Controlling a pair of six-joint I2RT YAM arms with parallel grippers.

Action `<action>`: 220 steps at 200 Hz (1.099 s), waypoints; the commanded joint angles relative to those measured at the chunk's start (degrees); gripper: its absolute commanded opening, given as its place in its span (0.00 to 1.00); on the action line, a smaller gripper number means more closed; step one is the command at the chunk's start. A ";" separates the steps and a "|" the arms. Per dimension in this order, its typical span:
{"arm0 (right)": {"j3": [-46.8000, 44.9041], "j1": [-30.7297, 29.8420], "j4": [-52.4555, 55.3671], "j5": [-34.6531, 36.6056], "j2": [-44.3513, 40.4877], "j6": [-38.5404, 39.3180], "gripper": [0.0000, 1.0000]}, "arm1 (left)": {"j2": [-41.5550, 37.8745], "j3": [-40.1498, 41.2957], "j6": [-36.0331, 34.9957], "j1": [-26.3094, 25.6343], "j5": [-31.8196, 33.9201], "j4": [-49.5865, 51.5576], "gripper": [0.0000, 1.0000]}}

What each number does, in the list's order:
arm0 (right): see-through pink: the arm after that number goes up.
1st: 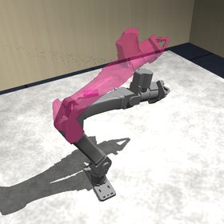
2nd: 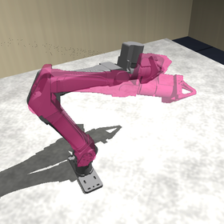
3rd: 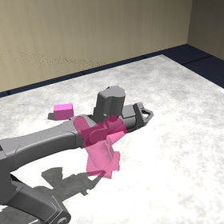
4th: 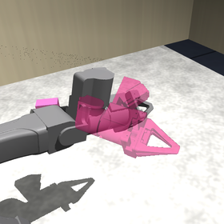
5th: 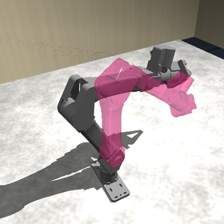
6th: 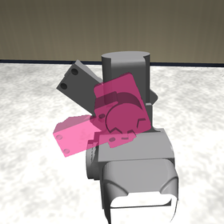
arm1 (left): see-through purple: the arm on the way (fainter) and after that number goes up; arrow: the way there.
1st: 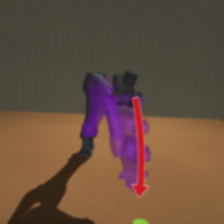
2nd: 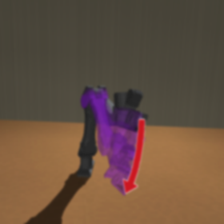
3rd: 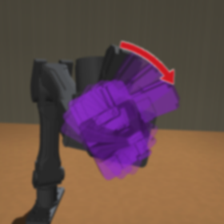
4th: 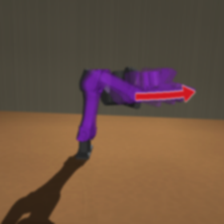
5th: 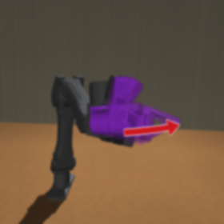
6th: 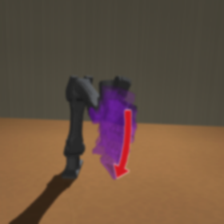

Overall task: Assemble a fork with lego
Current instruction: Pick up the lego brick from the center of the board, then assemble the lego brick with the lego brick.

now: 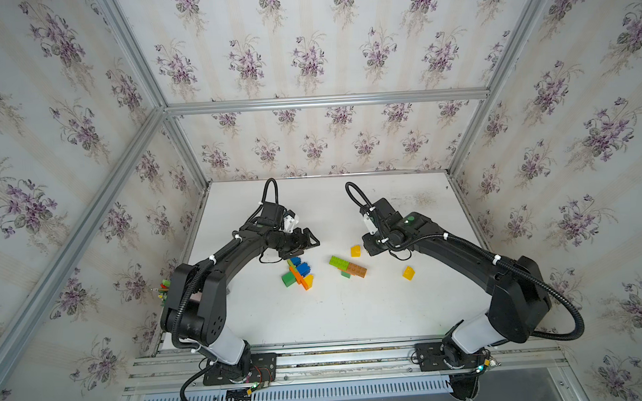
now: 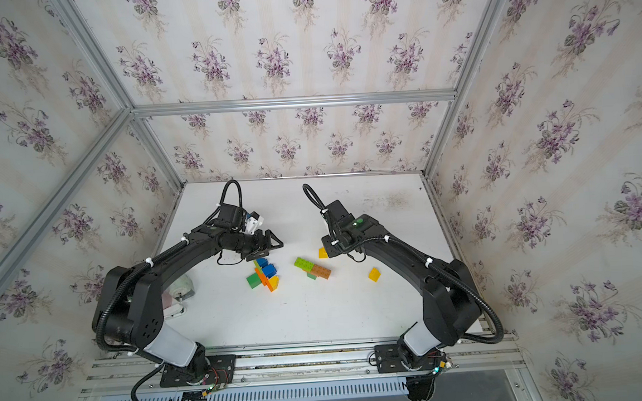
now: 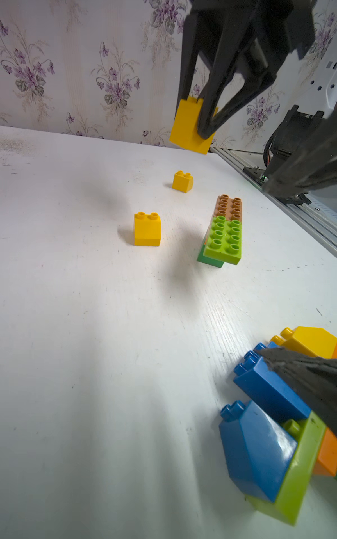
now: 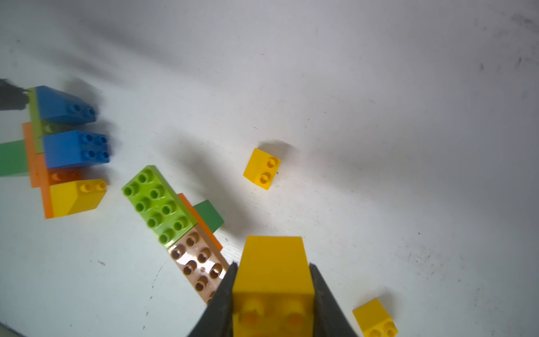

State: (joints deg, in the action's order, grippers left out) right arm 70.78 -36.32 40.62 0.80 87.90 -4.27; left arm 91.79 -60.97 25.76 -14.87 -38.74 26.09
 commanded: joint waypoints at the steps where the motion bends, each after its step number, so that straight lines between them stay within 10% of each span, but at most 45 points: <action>1: 2.43 -0.15 5.29 -6.84 0.64 9.81 0.15 | -1.36 0.45 -0.30 0.35 1.72 1.42 0.84; 220: 10.34 -9.03 8.86 -8.42 14.64 30.10 0.18 | -4.05 6.13 -1.68 7.49 -0.85 0.14 0.84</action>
State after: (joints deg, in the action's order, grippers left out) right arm 80.77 -45.36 49.19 -7.29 101.58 25.06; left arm 87.77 -54.85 24.88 -7.68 -38.83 27.24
